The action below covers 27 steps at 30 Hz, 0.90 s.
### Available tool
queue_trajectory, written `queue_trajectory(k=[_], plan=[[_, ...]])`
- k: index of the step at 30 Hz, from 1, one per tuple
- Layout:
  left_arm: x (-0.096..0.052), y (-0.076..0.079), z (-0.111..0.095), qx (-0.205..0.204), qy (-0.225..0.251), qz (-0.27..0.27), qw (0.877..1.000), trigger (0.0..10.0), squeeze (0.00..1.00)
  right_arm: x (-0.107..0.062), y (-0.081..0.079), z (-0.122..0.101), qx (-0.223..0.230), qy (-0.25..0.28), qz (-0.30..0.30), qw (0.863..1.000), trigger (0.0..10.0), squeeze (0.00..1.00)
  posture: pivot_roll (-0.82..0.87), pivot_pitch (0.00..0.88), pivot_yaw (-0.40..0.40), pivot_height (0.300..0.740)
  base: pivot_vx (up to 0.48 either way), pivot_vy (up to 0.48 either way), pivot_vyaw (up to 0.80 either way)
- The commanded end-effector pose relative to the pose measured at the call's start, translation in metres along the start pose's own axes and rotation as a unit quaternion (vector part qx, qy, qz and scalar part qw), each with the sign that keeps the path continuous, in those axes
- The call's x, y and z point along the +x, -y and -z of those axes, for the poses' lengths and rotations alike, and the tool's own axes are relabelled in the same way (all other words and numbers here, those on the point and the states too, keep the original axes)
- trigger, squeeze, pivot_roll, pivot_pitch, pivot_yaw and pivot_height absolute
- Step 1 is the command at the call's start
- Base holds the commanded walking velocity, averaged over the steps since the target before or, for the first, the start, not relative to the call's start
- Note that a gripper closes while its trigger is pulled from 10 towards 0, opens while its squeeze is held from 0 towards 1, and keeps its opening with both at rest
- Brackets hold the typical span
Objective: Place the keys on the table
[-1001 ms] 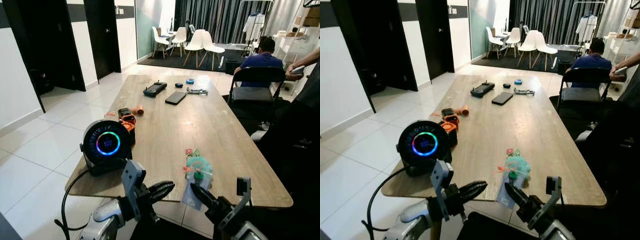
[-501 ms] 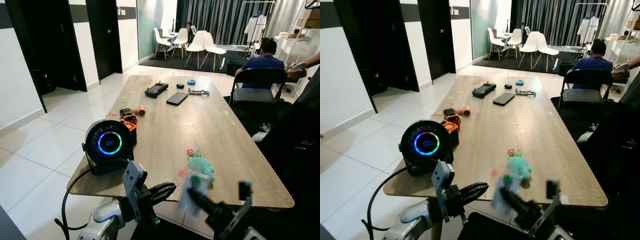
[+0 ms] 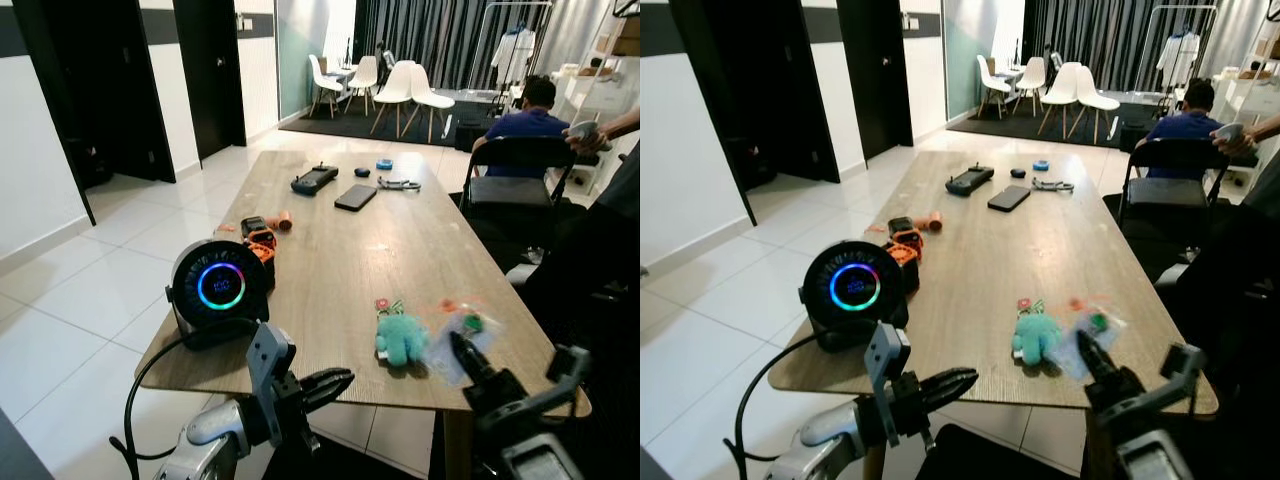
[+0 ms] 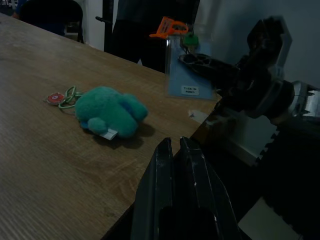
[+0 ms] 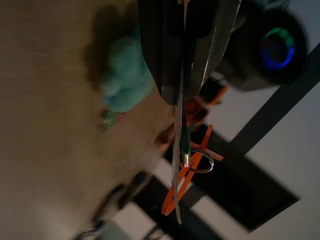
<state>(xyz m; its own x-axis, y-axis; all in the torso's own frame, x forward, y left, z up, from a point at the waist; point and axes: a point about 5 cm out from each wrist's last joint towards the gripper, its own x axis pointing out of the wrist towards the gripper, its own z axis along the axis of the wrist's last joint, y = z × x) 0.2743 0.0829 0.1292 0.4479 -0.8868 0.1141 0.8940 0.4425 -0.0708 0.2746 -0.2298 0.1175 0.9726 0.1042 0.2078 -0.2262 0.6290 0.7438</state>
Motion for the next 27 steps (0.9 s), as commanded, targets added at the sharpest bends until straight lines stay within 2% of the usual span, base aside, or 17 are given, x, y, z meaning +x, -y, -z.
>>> queue_trajectory(k=[1,12,21,27], plan=[[-0.002,-0.001,0.0,0.0,-0.009,0.006,1.0,10.0,0.0,0.001,0.009,-0.004,0.001,0.014,0.037,0.999,10.0,0.0,0.01,0.05,0.029,0.74,0.0,0.0,0.0],[0.0,-0.003,-0.001,0.002,-0.01,0.004,1.0,10.0,0.0,0.02,0.027,-0.014,-0.011,0.022,0.093,0.995,10.0,0.0,0.01,0.05,0.036,0.74,0.0,0.0,0.0],[0.0,-0.004,-0.005,0.003,-0.007,0.004,1.0,10.0,0.0,0.038,0.028,-0.019,-0.005,0.024,0.101,0.995,10.0,0.0,0.02,0.05,0.037,0.74,0.0,0.0,0.0],[0.003,-0.004,-0.007,0.011,-0.001,-0.001,1.0,10.0,0.0,0.048,0.027,-0.013,-0.01,0.004,0.097,0.995,10.0,0.0,0.02,0.05,0.034,0.74,0.0,0.0,0.0]])
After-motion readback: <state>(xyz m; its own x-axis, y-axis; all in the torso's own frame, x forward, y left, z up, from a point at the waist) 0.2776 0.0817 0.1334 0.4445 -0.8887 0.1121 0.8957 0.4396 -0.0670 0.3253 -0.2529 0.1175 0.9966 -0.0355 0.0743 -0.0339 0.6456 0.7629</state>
